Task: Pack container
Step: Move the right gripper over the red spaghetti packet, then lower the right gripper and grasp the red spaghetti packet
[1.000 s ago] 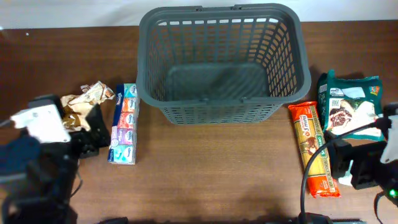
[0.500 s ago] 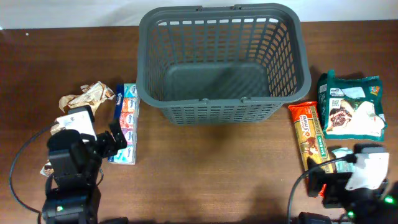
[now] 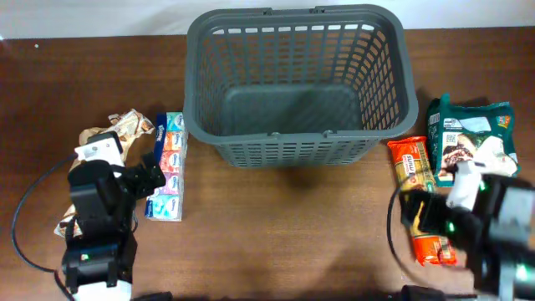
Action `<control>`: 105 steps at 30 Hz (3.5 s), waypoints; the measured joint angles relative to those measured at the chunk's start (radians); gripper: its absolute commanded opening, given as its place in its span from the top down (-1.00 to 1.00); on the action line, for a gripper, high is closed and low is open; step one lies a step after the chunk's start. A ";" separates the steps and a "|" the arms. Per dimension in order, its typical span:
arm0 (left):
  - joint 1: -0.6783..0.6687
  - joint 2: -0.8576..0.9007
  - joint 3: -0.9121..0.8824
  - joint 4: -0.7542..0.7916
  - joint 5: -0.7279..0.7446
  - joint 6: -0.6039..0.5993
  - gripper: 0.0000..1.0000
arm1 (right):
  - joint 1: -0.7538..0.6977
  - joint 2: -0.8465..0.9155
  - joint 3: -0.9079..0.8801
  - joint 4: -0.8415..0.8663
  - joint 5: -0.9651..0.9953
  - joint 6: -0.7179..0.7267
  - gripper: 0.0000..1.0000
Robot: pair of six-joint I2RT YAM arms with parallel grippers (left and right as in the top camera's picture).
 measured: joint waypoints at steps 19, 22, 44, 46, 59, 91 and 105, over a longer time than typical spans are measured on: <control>0.000 0.034 0.000 0.019 -0.019 0.000 -0.99 | 0.000 0.423 -0.001 0.120 0.177 -0.127 -0.98; 0.000 0.034 0.000 0.026 -0.019 0.000 -0.98 | 0.000 0.434 -0.001 0.118 0.214 -0.213 -0.98; 0.000 0.134 0.000 0.027 -0.022 0.000 -0.99 | 0.000 0.758 -0.002 0.498 0.257 -0.338 -0.98; 0.000 0.143 0.000 0.027 -0.023 0.000 -0.99 | 0.000 0.771 -0.002 0.528 0.257 -0.338 -0.98; 0.000 0.166 0.000 0.027 -0.023 0.000 -0.99 | -0.001 0.852 -0.002 0.557 0.255 -0.349 -0.98; 0.000 0.166 0.000 0.027 -0.031 0.000 -0.98 | -0.042 0.869 -0.052 0.358 0.148 -0.423 -0.98; 0.000 0.166 0.000 0.026 -0.053 0.000 -0.99 | -0.042 0.869 -0.062 0.410 0.179 -0.439 -0.98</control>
